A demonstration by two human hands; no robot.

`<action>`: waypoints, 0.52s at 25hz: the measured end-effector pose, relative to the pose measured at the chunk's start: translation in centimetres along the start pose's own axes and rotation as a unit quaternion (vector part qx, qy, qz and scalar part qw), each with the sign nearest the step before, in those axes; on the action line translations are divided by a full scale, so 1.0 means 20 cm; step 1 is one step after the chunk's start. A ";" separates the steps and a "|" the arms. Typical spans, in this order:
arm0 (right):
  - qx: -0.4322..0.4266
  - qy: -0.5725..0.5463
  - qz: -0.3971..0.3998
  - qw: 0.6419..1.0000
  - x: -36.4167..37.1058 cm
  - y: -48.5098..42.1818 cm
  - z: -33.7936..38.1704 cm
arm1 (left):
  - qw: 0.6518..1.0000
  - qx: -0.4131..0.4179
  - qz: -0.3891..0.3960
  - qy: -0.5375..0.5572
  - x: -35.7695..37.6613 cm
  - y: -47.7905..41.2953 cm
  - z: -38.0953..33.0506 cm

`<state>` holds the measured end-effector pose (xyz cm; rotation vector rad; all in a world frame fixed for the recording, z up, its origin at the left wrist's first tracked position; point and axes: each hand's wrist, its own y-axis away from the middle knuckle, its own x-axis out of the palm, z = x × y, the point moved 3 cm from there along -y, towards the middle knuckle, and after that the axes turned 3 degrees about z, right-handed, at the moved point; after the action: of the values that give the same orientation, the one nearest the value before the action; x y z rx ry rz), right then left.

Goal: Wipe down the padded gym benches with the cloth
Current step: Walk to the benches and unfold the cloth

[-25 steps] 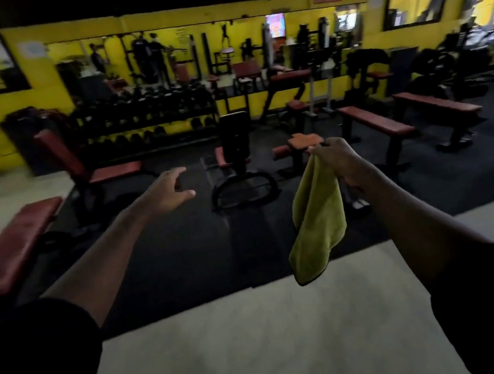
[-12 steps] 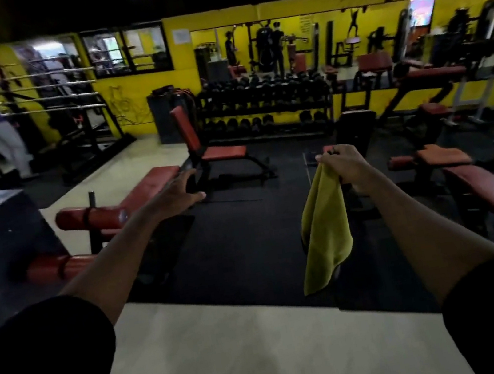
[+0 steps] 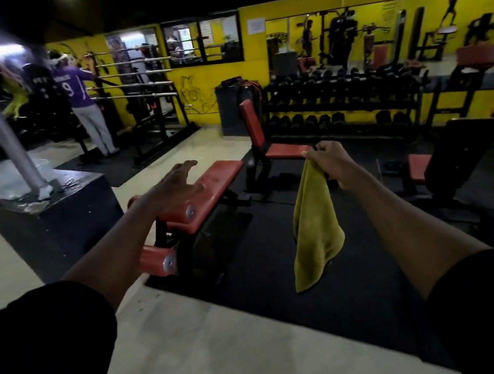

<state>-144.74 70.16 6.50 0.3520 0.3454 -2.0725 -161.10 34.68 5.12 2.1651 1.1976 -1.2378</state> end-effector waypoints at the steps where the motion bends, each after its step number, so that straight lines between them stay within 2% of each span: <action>1: -0.008 -0.002 0.009 1.000 0.09 -0.09 0.04 | 1.000 0.000 -0.003 -0.009 -0.02 -0.04 0.03; 3: -0.021 -0.012 0.030 0.999 0.29 -0.28 0.12 | 0.998 -0.026 -0.022 -0.053 -0.08 -0.17 0.20; 13: -0.062 -0.029 0.151 0.986 1.34 -1.12 0.45 | 0.988 -0.135 -0.054 -0.058 -0.49 -0.59 1.05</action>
<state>-178.20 56.74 6.83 0.2517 0.3620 -1.7517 -184.03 22.72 2.97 1.8305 1.3611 -1.1517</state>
